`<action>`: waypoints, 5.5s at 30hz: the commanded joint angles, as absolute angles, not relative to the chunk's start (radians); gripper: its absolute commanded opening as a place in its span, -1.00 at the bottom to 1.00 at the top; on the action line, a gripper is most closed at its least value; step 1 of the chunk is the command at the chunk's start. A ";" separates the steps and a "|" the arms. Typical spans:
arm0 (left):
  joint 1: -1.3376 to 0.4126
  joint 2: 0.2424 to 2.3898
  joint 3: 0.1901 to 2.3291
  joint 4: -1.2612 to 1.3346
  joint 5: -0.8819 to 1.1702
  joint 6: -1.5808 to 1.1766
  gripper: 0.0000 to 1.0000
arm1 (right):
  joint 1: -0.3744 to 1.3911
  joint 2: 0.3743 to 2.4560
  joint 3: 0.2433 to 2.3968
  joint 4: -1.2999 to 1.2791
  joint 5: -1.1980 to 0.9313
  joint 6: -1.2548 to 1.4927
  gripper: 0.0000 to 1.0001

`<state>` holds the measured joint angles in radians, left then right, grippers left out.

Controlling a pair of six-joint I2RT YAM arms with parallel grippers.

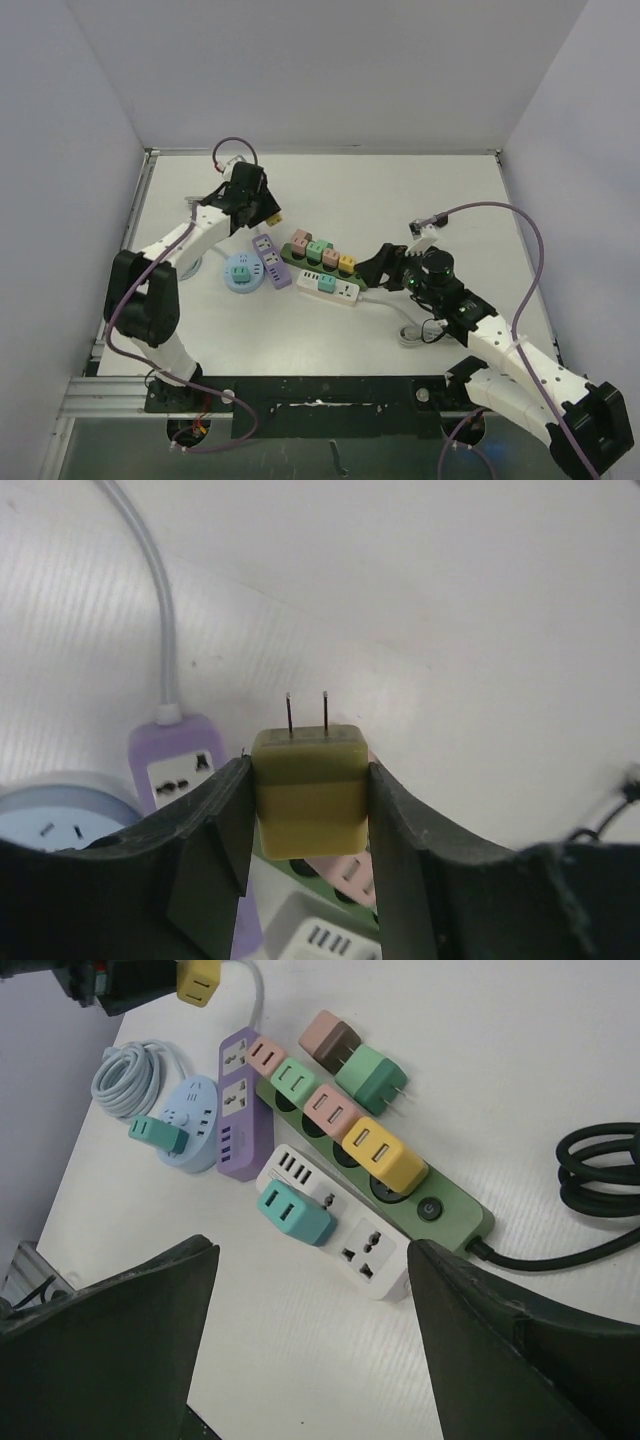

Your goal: Insert the plug

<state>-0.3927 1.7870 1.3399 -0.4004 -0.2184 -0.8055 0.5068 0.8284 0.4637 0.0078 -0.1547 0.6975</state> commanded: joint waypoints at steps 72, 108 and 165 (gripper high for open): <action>-0.261 0.957 0.830 -0.266 0.093 -0.914 0.31 | 0.768 1.467 1.274 -0.299 -0.107 0.268 -0.81; -0.245 0.793 0.896 -0.540 -0.352 -0.607 0.31 | 0.833 2.293 2.145 -0.898 -0.137 0.342 -0.76; -0.243 0.808 0.843 -0.502 -0.390 -0.591 0.31 | 0.836 2.353 2.183 -1.004 -0.106 0.348 -0.48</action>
